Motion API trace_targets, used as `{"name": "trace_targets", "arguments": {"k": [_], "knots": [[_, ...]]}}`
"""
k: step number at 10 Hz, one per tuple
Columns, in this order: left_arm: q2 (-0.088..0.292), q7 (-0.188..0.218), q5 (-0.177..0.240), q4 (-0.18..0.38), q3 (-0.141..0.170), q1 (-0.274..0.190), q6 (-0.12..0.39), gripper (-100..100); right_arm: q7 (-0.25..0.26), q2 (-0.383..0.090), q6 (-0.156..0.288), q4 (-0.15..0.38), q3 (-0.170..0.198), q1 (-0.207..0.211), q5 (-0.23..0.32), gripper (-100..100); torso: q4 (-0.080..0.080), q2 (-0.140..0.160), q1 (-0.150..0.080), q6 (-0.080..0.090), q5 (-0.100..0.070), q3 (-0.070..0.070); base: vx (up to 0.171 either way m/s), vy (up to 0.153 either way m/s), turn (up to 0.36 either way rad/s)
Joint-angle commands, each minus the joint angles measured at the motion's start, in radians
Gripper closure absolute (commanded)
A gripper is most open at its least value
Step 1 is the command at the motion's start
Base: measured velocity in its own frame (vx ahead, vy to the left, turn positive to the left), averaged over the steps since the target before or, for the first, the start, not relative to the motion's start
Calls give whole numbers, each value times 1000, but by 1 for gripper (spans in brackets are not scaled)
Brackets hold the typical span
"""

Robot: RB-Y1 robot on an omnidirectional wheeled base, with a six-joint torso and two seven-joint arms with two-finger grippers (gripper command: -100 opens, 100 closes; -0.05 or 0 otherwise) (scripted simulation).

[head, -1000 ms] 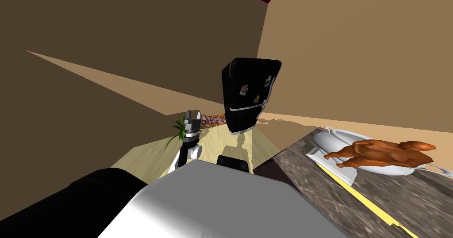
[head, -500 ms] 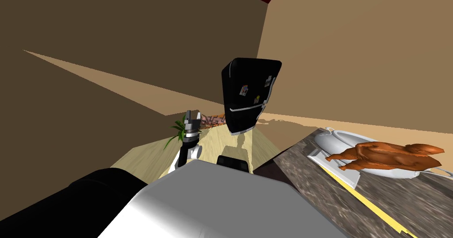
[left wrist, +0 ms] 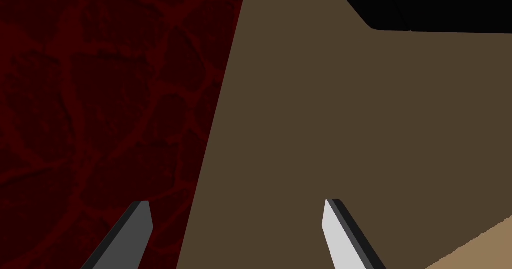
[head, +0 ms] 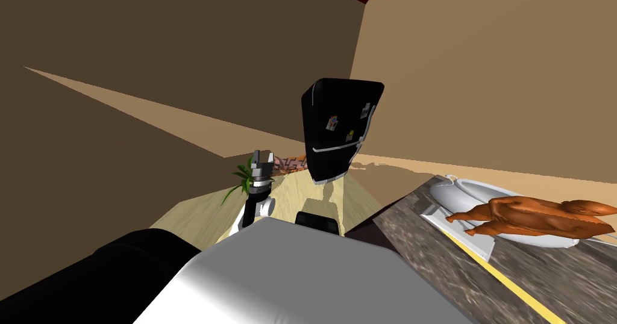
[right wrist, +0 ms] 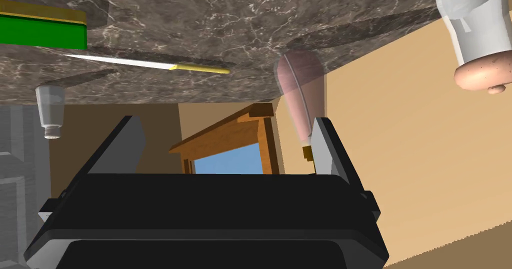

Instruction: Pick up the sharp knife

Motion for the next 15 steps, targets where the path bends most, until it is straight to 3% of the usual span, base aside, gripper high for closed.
{"name": "trace_targets", "arguments": {"k": [1,2,3,5,6,8,9,10,11,13,14,15], "knots": [[0,0,0,0,0,0,0,0,4,7,50,11,-10,-16,-29,-100,0,0,0,0,0,0,35,-9,-5],[0,0,0,0,0,0,0,0,4,7,69,11,-10,-16,-29,-100,0,0,0,0,0,0,17,-2,3],[0,0,0,0,0,0,0,0,1,28,100,20,-41,-25,-75,-100,0,0,1,0,0,0,32,-14,-11],[0,0,0,0,0,0,0,0,1,28,145,20,-41,-25,-82,-100,0,0,0,0,0,0,26,-9,-2],[0,0,0,0,0,0,0,0,-2,50,177,28,-70,-33,-129,-100,0,0,0,0,0,0,39,-14,-12],[0,0,0,0,0,0,0,0,-2,50,217,28,-70,-33,-133,-100,0,0,0,0,0,0,25,-10,-4],[0,0,0,0,0,0,0,0,-5,72,253,36,-97,-41,-178,-100,0,1,0,0,0,0,34,-14,-16],[0,0,0,0,0,0,0,0,-5,72,282,36,-97,-41,-179,-100,0,0,0,0,0,0,35,-12,-11],[0,0,0,0,0,0,0,0,-9,95,311,43,-123,-49,-219,-100,0,0,0,0,0,0,42,-18,-11],[0,0,0,0,0,0,0,0,-9,95,349,43,-123,-49,-222,-100,0,-1,0,0,0,0,30,-15,-5],[0,0,0,0,0,0,0,0,-12,117,389,49,-146,-56,-261,-100,0,0,0,0,0,0,38,-21,-17],[0,0,0,0,0,0,0,0,-12,117,408,60,-146,-72,-261,-100,0,-1,-1,0,0,-1,38,-18,-2]]}}
